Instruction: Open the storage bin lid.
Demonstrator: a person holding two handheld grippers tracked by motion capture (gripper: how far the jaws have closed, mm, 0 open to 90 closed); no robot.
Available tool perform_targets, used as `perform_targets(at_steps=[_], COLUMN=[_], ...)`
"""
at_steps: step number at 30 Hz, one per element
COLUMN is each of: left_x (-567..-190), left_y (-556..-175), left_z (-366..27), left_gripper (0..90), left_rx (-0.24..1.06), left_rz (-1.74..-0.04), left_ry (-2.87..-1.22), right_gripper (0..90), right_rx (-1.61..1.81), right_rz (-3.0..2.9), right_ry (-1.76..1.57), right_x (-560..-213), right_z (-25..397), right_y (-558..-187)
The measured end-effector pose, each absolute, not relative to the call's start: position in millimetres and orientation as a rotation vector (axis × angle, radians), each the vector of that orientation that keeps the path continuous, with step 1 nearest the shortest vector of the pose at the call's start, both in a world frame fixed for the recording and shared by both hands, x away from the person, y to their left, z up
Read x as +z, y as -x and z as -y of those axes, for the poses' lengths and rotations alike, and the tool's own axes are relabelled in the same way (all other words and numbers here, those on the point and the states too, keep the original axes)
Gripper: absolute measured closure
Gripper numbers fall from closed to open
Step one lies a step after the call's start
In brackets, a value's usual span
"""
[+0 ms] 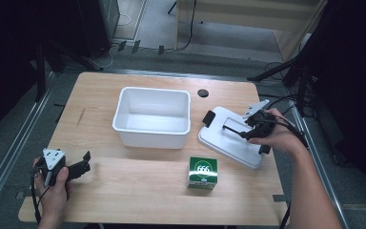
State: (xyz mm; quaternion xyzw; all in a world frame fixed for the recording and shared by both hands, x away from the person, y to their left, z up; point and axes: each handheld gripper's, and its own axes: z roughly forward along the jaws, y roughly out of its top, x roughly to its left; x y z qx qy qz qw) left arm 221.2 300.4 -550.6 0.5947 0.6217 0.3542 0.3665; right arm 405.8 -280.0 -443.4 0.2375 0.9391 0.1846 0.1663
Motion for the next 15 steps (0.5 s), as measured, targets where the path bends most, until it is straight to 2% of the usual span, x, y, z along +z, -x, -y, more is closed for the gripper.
perform_targets(at_steps=[3, 9, 12, 15], left_x=[-550.6, -550.4, -550.4, -550.6], left_y=[-221.0, -221.1, -220.8, -221.2], left_z=[-300.9, -299.9, -299.2, -299.6], left_gripper=[4.2, 6.0, 5.9, 1.7], left_rx=[0.902, 0.917, 0.929, 0.924], left_rz=[-1.596, -1.604, -1.606, -1.608], left_ry=[-1.525, -1.53, -1.525, -1.519], right_gripper=[29.2, 1.4, 0.0, 0.0], right_rx=[0.508, 0.494, 0.507, 0.504], right_rz=[-2.649, -2.648, -2.674, -2.676], right_ry=[-0.693, -0.738, -0.721, -0.695], right_x=[-437.9, -427.2, -423.7, -420.6], right_z=[280.2, 279.4, 278.9, 276.7], right_y=[-401.5, -393.8, -389.0, -383.7])
